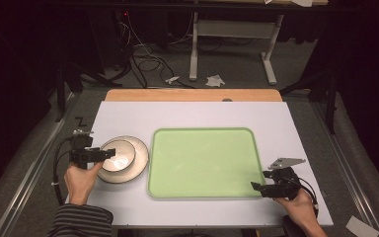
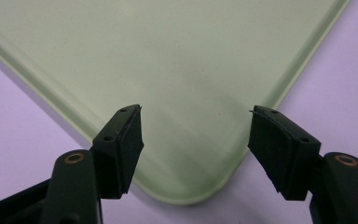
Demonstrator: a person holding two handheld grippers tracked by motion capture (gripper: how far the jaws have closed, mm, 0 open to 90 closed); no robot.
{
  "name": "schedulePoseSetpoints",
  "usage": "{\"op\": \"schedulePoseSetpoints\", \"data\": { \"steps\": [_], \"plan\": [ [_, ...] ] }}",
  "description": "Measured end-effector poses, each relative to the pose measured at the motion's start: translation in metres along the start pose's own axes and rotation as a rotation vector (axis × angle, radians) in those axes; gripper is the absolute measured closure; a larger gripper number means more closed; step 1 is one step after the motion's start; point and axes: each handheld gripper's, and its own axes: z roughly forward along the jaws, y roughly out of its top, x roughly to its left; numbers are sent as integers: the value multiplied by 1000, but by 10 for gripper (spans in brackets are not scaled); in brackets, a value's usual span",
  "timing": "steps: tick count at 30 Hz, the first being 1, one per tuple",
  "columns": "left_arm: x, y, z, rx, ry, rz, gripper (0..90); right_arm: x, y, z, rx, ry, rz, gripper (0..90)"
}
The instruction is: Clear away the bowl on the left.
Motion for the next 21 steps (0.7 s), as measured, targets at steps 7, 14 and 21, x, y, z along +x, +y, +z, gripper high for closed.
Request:
{"op": "schedulePoseSetpoints", "data": {
  "steps": [7,14,21],
  "plan": [
    [3,-2,11,82,30,6,460,0,0,0,0,4,-1,362],
    [7,-4,19,125,23,-41,571,-1,0,1,0,10,6,359],
    [9,-5,21,142,10,-58,664,-1,0,1,8,8,3,356]
  ]
}}
